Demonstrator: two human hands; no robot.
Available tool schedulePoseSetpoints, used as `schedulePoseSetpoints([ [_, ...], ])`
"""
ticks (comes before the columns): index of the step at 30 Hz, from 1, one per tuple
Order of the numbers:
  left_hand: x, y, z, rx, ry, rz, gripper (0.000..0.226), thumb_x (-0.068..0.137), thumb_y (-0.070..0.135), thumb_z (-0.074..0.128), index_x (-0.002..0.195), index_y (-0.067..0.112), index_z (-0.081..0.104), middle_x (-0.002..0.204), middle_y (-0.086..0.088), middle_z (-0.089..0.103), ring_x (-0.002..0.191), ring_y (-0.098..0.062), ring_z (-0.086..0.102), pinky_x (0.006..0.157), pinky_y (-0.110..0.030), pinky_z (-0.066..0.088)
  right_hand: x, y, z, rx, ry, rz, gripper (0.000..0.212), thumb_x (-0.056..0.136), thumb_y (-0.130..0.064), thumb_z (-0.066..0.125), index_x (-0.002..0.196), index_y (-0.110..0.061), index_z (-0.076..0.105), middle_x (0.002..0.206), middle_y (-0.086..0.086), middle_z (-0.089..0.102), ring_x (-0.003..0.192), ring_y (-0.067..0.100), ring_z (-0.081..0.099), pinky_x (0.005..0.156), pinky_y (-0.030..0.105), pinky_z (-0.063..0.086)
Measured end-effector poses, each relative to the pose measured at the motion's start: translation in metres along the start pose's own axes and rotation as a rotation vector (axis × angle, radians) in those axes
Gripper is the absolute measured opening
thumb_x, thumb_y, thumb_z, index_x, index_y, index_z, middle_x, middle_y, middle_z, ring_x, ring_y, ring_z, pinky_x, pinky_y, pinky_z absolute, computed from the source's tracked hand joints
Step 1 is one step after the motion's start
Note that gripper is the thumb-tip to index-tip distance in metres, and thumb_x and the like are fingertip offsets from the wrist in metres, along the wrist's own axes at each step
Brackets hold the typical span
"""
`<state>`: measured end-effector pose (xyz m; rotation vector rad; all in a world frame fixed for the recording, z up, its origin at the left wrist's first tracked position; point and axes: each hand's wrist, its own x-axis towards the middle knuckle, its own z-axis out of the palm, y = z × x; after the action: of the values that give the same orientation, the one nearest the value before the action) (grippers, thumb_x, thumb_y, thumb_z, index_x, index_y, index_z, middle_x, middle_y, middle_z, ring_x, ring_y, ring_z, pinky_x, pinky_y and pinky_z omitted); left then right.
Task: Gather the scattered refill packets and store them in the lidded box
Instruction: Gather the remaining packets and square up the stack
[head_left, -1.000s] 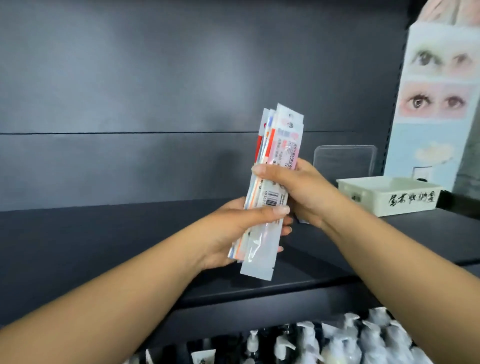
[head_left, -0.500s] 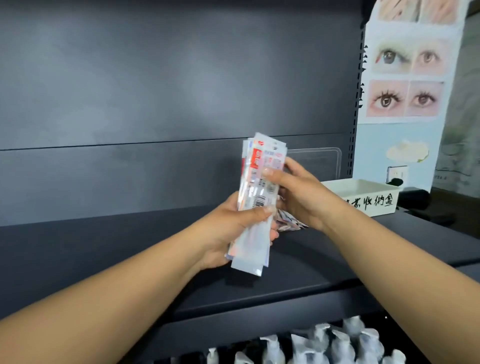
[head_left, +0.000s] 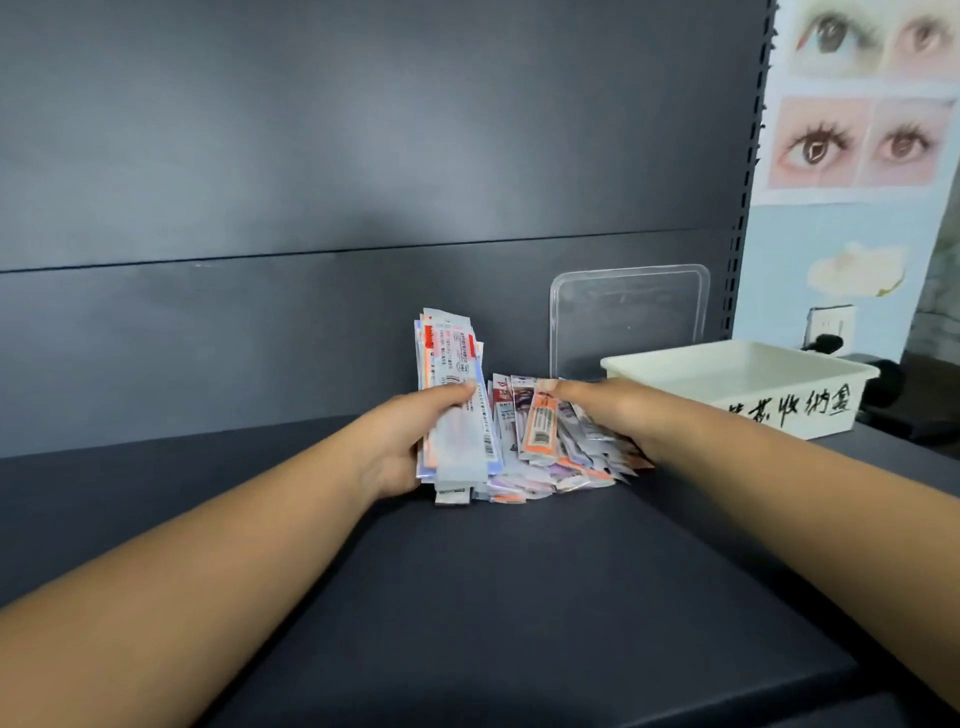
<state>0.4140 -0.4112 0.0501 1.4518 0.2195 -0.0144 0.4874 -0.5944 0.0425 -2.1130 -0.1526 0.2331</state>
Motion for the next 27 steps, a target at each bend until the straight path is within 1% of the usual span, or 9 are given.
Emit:
schedulePoseSetpoints([
  [4, 0.018, -0.005, 0.009, 0.052, -0.015, -0.009, 0.027, 0.080, 0.025, 0.066, 0.100, 0.007, 0.067, 0.096, -0.012, 0.074, 0.085, -0.024, 0.071, 0.080, -0.039, 0.056, 0.000, -0.006, 0.004, 0.119, 0.041, -0.008, 0.059, 0.059, -0.053, 0.062, 0.097, -0.008, 0.066, 0.102, 0.014, 0.069, 0.092, 0.034, 0.066, 0.091, 0.048, 0.050],
  [8, 0.019, -0.008, 0.014, 0.112, 0.061, 0.002, 0.032, 0.077, 0.029, 0.069, 0.098, 0.005, 0.067, 0.091, -0.012, 0.074, 0.082, -0.025, 0.070, 0.085, -0.039, 0.054, 0.003, -0.009, 0.004, 0.352, -0.032, -0.037, 0.030, 0.080, -0.022, 0.065, 0.099, 0.002, 0.064, 0.089, 0.015, 0.070, 0.073, 0.026, 0.066, 0.069, 0.032, 0.052],
  [11, 0.015, -0.006, 0.016, 0.108, 0.065, -0.013, 0.029, 0.080, 0.033, 0.064, 0.087, 0.005, 0.068, 0.075, -0.009, 0.075, 0.063, -0.020, 0.070, 0.068, -0.033, 0.058, 0.003, -0.007, 0.004, 0.385, -0.075, -0.062, 0.025, 0.079, -0.017, 0.068, 0.095, 0.002, 0.064, 0.086, 0.015, 0.069, 0.070, 0.027, 0.064, 0.071, 0.035, 0.052],
  [13, 0.011, -0.003, 0.022, 0.090, 0.017, -0.056, 0.035, 0.087, 0.039, 0.052, 0.087, 0.008, 0.069, 0.076, -0.008, 0.075, 0.063, -0.019, 0.071, 0.062, -0.030, 0.057, 0.001, -0.003, 0.003, 0.375, -0.118, -0.067, 0.021, 0.080, -0.013, 0.066, 0.095, 0.001, 0.064, 0.092, 0.017, 0.069, 0.075, 0.028, 0.064, 0.076, 0.037, 0.053],
  [16, 0.008, 0.000, 0.032, 0.087, 0.045, -0.075, 0.044, 0.093, 0.041, 0.040, 0.073, 0.010, 0.064, 0.056, -0.006, 0.071, 0.047, -0.016, 0.067, 0.046, -0.026, 0.053, 0.002, 0.004, 0.000, 0.467, -0.207, -0.128, 0.001, 0.083, -0.005, 0.061, 0.082, -0.004, 0.061, 0.074, 0.011, 0.067, 0.062, 0.022, 0.062, 0.062, 0.031, 0.053],
  [18, 0.006, 0.000, 0.039, 0.111, 0.077, -0.078, 0.046, 0.093, 0.044, 0.038, 0.072, 0.010, 0.062, 0.054, -0.005, 0.070, 0.046, -0.016, 0.066, 0.049, -0.025, 0.053, 0.001, 0.005, 0.001, 0.529, -0.245, -0.153, 0.005, 0.081, -0.007, 0.063, 0.078, -0.006, 0.059, 0.053, 0.004, 0.066, 0.048, 0.016, 0.062, 0.053, 0.028, 0.054],
  [20, 0.004, 0.002, 0.043, 0.127, 0.091, -0.089, 0.048, 0.092, 0.047, 0.037, 0.073, 0.010, 0.062, 0.055, -0.006, 0.070, 0.047, -0.017, 0.067, 0.053, -0.027, 0.053, 0.000, 0.003, 0.002, 0.563, -0.276, -0.162, 0.011, 0.081, -0.013, 0.065, 0.081, -0.003, 0.062, 0.049, 0.002, 0.067, 0.044, 0.015, 0.063, 0.052, 0.029, 0.056],
  [24, 0.002, 0.004, 0.051, 0.136, 0.114, -0.122, 0.050, 0.090, 0.049, 0.039, 0.072, 0.011, 0.064, 0.058, -0.008, 0.071, 0.050, -0.019, 0.068, 0.056, -0.030, 0.054, -0.003, 0.002, -0.004, 0.666, -0.254, -0.093, 0.024, 0.080, -0.026, 0.066, 0.070, -0.004, 0.064, 0.061, 0.009, 0.070, 0.052, 0.021, 0.067, 0.059, 0.034, 0.057],
  [27, 0.006, 0.000, 0.051, 0.145, 0.102, -0.149, 0.047, 0.087, 0.051, 0.044, 0.077, 0.012, 0.068, 0.072, -0.009, 0.074, 0.061, -0.022, 0.070, 0.069, -0.036, 0.056, -0.006, 0.001, 0.000, 0.603, -0.163, -0.116, 0.046, 0.076, -0.032, 0.070, 0.103, 0.004, 0.060, 0.097, 0.020, 0.069, 0.085, 0.032, 0.067, 0.082, 0.048, 0.054],
])
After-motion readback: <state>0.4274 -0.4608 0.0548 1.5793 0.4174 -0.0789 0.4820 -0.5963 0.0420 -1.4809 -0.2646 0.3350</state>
